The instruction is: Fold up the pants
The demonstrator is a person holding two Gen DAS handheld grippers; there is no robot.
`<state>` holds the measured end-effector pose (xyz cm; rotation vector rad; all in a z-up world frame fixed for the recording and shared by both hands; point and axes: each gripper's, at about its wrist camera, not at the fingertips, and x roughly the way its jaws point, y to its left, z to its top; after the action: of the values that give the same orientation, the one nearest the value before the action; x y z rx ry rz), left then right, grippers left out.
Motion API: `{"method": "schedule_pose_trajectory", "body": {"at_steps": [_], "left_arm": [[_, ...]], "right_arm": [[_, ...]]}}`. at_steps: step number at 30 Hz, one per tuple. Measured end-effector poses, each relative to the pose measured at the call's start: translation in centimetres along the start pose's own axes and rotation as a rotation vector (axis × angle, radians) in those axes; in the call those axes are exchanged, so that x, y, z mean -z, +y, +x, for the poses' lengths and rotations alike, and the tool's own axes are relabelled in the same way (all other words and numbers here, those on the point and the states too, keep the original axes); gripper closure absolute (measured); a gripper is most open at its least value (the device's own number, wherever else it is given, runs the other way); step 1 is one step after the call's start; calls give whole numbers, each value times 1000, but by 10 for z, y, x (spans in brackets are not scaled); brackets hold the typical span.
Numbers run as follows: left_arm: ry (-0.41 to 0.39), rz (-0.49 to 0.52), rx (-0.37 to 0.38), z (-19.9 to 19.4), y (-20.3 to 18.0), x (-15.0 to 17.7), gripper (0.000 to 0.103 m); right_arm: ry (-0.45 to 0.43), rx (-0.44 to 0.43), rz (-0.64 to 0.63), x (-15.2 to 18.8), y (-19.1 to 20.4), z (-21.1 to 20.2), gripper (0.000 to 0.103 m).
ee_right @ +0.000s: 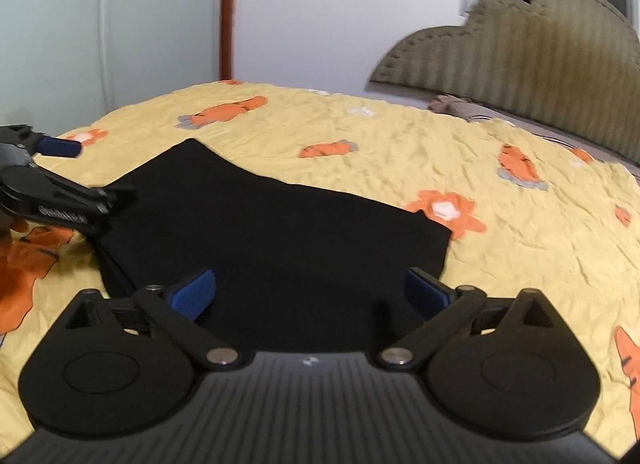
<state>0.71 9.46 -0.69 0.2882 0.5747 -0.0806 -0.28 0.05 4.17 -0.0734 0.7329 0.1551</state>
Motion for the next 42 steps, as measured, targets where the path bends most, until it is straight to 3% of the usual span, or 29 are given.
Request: {"method": "schedule_pose_trajectory", "body": {"at_steps": [3,7,10,13,23,42], "left_arm": [[-26,-22,-15,-10,1,-7,1],[-67,-10,29,-21,-8,-24,1],[-55,-21,97,-19,-22,-34,1],[-41,-14,113,-11,-39,-40,1],[63,-5,63,28,-60,-34,1],[37,-67,50,30,-59,-23,0]], "right_arm": [[79,39,-35,13,5,18,0],[43,20,46,22,-3,15,0],[13,21,48,29,-2,15,0],[-13,26,48,35,-1,15,0],[-11,10,77,35,-5,13,0],[-9,4,95,34,-7,15,0]]}}
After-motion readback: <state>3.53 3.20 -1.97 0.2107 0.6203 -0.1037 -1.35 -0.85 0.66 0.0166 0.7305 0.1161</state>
